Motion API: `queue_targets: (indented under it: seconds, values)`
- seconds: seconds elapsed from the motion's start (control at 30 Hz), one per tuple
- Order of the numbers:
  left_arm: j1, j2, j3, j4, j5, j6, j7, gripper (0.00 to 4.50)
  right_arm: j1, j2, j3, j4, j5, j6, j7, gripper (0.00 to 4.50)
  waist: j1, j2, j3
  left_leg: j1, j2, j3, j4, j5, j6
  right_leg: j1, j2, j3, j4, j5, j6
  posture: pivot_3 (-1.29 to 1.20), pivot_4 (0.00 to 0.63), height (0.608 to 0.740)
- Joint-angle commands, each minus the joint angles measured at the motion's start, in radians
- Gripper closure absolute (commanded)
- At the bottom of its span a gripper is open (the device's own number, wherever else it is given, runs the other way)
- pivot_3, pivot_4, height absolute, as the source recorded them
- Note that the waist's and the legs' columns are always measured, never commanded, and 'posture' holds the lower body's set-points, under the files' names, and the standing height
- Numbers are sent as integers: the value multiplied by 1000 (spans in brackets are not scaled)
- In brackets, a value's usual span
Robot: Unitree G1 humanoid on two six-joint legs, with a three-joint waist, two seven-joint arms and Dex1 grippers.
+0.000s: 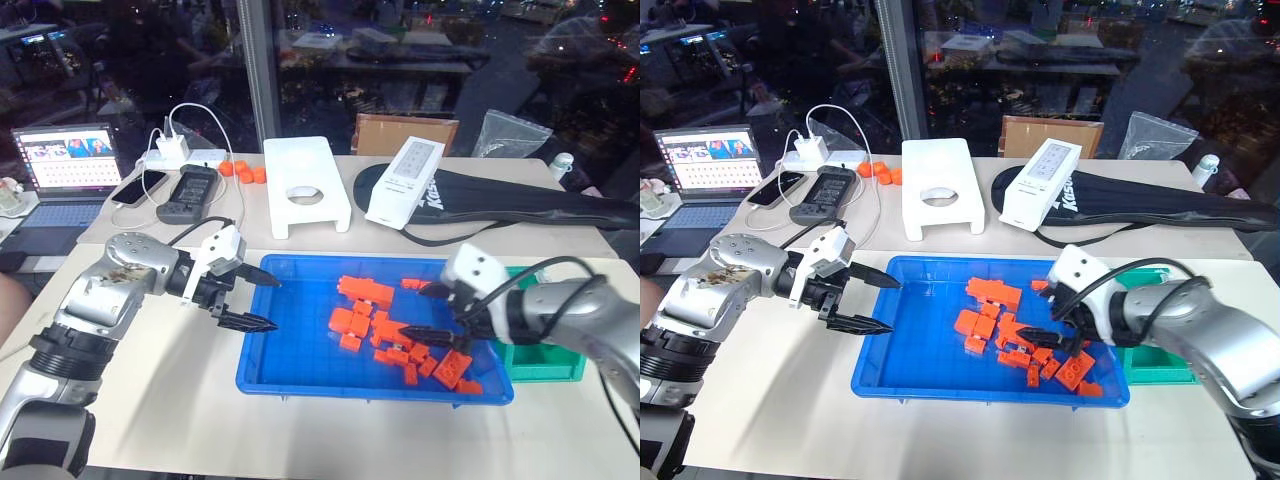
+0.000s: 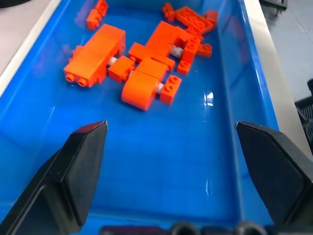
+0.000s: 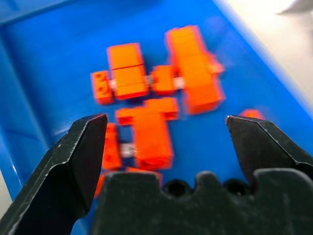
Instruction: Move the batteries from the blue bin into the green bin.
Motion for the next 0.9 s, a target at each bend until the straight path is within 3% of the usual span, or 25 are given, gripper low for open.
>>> queue_targets:
  seconds: [0.03, 0.33, 0.43, 0.67, 0.9]
  values:
    - [8, -10, 43, -55, -54, 62, 24, 0, -49, 56, 49, 12, -14, 72, -47, 43, 4, 0, 0, 0, 0, 0, 0, 0, 0, 0, 0, 0, 0, 0, 0, 0, 150, 712]
    - [17, -17, 46, -84, -46, 83, 84, 0, -61, 130, 163, 107, -124, 72, -71, 43, 16, 0, 0, 0, 0, 0, 2, 0, 0, 0, 1, 0, 2, -2, 3, 0, 150, 712]
    - [16, -18, 47, -81, -42, 76, 90, 0, -68, 154, 157, 124, -134, 86, -77, 744, 14, 0, 0, 0, 0, 0, 2, 0, 1, -1, 1, 0, 3, -2, 3, 0, 150, 712]
    - [19, -23, 33, -75, -28, 57, 92, 0, -62, 158, 159, 125, -150, 117, -80, 3024, 16, 0, 0, 0, 0, 0, 1, 0, 1, 0, 1, 0, 3, -1, 3, 0, 150, 712]
    - [12, -30, 26, -62, -18, 50, 85, 0, -106, 120, 76, 76, -113, 153, -35, 3031, 16, 0, 0, 0, 0, 0, 2, 0, 1, 0, 1, 0, 3, -1, 3, 0, 150, 712]
